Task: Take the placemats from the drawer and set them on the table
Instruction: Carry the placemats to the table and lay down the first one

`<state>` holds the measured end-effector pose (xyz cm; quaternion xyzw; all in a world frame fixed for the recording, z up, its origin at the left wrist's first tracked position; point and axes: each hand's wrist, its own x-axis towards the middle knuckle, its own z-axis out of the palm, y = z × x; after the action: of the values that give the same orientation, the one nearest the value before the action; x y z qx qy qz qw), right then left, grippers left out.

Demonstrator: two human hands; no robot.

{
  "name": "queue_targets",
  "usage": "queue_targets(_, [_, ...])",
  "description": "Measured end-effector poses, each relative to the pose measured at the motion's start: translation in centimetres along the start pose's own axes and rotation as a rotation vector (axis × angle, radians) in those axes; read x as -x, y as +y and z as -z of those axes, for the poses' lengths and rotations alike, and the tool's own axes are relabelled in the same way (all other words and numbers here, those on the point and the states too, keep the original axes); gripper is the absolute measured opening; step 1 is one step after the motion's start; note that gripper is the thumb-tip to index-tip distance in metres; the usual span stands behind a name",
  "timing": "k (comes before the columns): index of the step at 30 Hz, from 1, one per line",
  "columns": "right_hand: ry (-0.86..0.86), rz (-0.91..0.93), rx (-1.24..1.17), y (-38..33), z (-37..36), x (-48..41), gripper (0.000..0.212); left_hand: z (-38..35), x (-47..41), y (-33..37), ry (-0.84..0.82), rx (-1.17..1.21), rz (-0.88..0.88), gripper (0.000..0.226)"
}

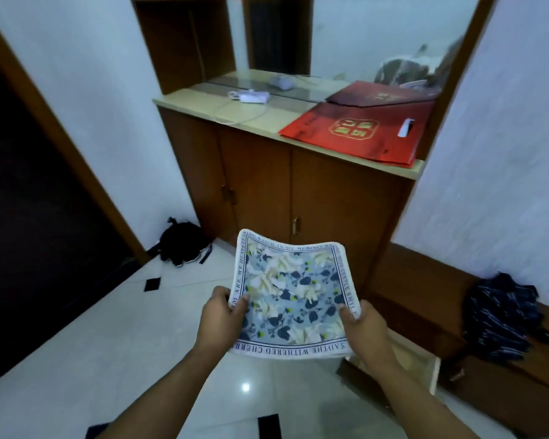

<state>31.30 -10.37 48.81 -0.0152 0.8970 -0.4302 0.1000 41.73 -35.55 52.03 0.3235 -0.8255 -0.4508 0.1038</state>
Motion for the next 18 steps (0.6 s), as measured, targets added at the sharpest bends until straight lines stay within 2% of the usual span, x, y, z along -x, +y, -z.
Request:
queue_targets(9, [-0.231,0.262,-0.037,-15.8,-9.9,2.0,0.018,16.6,1.7,-5.2,0.348,0.085,0.152,0.023])
queue_targets(18, [-0.623,0.595,-0.017,-30.1,-25.6,3.1,0.015,28.9,5.1,-10.8,0.788,0.159,0.409,0.019])
